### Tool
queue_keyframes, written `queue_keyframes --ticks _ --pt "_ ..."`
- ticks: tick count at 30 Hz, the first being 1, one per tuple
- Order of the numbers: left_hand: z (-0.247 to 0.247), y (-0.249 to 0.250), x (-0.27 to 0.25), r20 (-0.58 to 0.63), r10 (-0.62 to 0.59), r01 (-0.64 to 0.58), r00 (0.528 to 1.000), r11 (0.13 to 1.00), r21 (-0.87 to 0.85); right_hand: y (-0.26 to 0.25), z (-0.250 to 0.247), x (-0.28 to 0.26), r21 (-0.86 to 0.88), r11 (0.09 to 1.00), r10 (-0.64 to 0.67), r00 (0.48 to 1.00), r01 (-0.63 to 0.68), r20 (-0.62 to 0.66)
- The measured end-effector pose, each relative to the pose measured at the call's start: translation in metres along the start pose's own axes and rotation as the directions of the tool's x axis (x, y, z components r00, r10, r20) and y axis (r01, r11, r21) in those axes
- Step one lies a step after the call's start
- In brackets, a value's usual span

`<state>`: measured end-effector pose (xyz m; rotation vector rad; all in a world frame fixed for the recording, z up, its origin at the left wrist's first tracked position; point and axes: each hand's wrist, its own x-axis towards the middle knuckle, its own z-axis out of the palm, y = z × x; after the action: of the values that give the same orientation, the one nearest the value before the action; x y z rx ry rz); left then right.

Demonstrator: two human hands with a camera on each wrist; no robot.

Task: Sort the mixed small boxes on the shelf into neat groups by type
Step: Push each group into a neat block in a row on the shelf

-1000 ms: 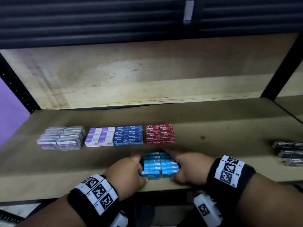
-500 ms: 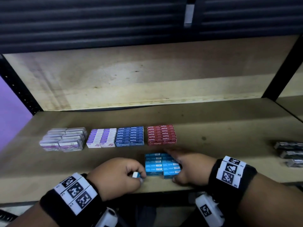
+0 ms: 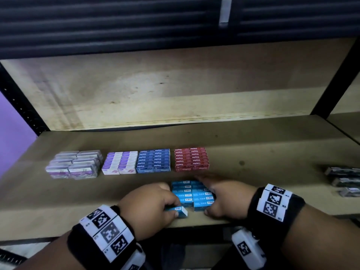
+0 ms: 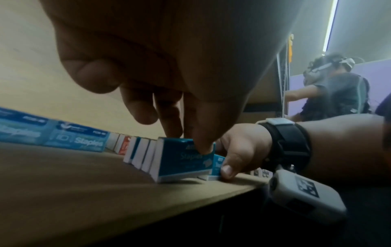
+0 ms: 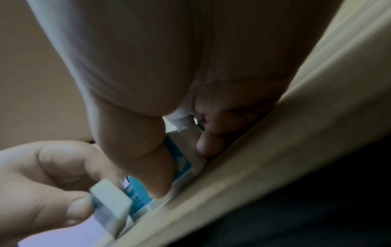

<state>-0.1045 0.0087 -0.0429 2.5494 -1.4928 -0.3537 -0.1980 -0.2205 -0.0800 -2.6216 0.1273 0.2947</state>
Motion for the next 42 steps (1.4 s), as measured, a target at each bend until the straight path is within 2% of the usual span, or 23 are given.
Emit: queue_keyframes --ticks 5,8,12,14,16,20,25,31,34,39,42 --pt "0.009 0.008 0.014 0.001 0.030 -0.030 1.000 0.984 0.175 0.003 0.002 0.001 0.013 1.000 0.003 1.000 -0.003 -0.019" --pt "0.009 0.015 0.022 -0.001 0.040 -0.039 0.999 0.976 0.216 0.002 0.001 0.000 0.004 1.000 -0.012 0.999 0.012 -0.033" --pt "0.007 0.011 0.025 -0.064 -0.049 0.057 0.997 0.989 0.133 -0.002 0.001 0.001 0.065 0.997 -0.042 0.998 0.044 -0.040" --pt "0.006 0.008 0.025 -0.030 -0.093 0.096 0.995 0.991 0.091 -0.001 0.001 0.001 0.061 0.997 -0.044 0.999 0.046 -0.033" --pt "0.005 0.006 0.029 -0.004 -0.116 0.115 0.993 0.985 0.128 -0.002 -0.001 -0.001 0.038 0.999 -0.027 0.999 0.028 -0.034" --pt "0.006 0.003 0.044 0.007 -0.083 0.080 0.996 0.972 0.221 -0.005 -0.002 -0.004 -0.003 0.999 0.037 0.999 -0.037 -0.017" --pt "0.009 0.007 0.051 0.019 -0.030 0.025 0.999 0.980 0.198 -0.002 -0.004 -0.004 -0.010 0.989 0.146 0.989 -0.145 0.020" --pt "0.015 0.005 0.051 0.042 -0.079 0.076 0.996 0.995 0.072 -0.004 -0.008 -0.004 -0.024 0.996 0.083 0.996 -0.083 0.014" --pt "0.016 0.007 0.051 0.093 -0.100 0.099 0.991 0.995 0.021 -0.007 -0.005 -0.003 -0.043 0.997 0.060 0.998 -0.060 -0.009" --pt "0.016 0.004 0.054 0.120 -0.085 0.083 0.989 0.996 0.019 -0.007 -0.002 0.002 -0.042 0.998 0.050 0.998 -0.051 -0.027" --pt "0.013 0.005 0.054 0.072 -0.074 0.070 0.995 0.996 0.060 -0.006 -0.003 0.004 -0.056 0.996 0.062 0.998 -0.063 -0.019"
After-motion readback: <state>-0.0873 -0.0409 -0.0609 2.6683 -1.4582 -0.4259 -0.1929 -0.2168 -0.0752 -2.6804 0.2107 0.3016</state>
